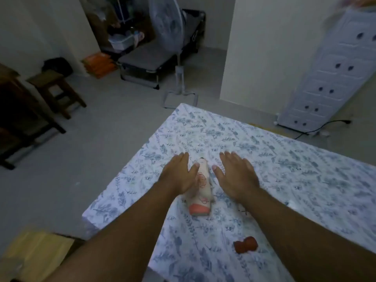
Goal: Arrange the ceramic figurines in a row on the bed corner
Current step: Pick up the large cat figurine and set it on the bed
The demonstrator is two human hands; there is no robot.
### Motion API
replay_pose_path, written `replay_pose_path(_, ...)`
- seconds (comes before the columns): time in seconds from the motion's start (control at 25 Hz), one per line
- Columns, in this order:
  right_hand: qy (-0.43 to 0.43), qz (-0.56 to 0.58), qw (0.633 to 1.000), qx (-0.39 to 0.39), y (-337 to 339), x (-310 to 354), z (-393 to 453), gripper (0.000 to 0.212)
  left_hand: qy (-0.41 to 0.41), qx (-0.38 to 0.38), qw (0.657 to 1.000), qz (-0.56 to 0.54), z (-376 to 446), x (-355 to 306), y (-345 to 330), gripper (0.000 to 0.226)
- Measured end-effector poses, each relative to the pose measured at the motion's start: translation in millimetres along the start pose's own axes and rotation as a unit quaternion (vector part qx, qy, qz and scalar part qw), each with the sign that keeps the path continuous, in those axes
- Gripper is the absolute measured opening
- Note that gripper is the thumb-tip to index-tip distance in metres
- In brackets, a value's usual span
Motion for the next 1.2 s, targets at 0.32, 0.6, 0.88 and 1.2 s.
replay_pose_path(0.32, -0.094, 0.387, 0.912, 0.099, -107, 37, 31, 0.062, 0.014, 0.114, 0.928, -0.355, 32, 55, -56, 0.057)
replay_pose_path(0.6, -0.019, 0.506, 0.856, 0.100, -71, 39, 24, 0.095, -0.043, 0.036, 0.899, -0.434, 30, 58, -20, 0.050)
replay_pose_path(0.88, 0.050, 0.545, 0.836, 0.020, -58, 65, 11, 0.093, -0.185, -0.016, 0.925, -0.332, 11, 64, 1, 0.065)
replay_pose_path(1.2, 0.025, 0.520, 0.853, -0.041, -104, 57, -13, 0.086, -0.233, 0.009, 0.949, -0.211, -10, 71, -28, 0.065)
Point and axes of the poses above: each hand's wrist, its own z-axis towards the middle knuckle, its own y-axis out of the back of the hand, x = y × z, the point moved 4 cm from there along z, towards the middle knuckle, and after that the axes turned 14 degrees about x, right-handed, at the moved point
